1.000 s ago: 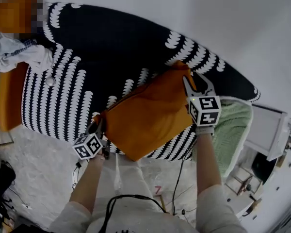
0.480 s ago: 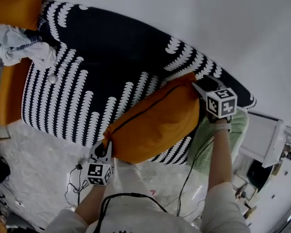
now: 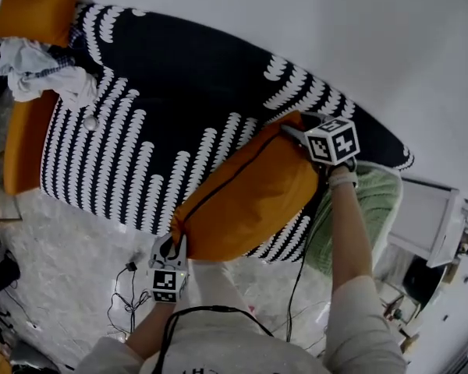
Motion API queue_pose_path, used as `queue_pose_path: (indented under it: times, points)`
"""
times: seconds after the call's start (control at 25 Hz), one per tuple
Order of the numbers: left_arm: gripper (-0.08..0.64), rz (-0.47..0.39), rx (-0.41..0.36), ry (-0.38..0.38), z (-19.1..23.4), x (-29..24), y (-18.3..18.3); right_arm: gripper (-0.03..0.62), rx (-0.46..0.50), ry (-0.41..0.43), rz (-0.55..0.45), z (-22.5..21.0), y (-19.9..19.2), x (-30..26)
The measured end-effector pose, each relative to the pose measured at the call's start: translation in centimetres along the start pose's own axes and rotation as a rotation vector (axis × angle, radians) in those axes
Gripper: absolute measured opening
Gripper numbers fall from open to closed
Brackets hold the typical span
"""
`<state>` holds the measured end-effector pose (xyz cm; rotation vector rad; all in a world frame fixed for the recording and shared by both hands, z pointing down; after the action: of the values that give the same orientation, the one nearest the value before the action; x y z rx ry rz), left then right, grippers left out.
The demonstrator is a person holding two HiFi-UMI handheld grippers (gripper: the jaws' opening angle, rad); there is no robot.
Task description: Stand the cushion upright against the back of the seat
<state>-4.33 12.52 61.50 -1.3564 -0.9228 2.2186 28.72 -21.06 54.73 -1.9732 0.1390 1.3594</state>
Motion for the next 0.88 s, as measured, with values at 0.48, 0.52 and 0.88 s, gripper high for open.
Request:
queue_pose_path:
  times: [0.48,0.52,0.88]
  points:
    - [0.066,0.008,0.119,-0.018,1.9,0.7,1.5,0.055,-0.118,-0.184,-0.146,2.4,-5.8,9.9]
    - [0.065,0.004,0.120,-0.023,2.0,0.7,2.2,0.055,-0.151,-0.201,-0.165,2.4,-6.5,11.1]
    - [0.062,-0.054,0.037,-0.018,4.3,-0.5,10.0,0.055,-0.389,-0.276,-0.277,2.6,-12.0,16.9]
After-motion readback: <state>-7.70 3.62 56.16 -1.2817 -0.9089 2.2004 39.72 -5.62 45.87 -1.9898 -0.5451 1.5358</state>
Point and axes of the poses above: the fingertips, and each gripper's own axes: x backward along the fingers, z to its left, y out of its top, the point moved 8 cm from there along x, backward along the fingers, and after that the axes turned 3 degrees about -z, right-handed, at the moved point
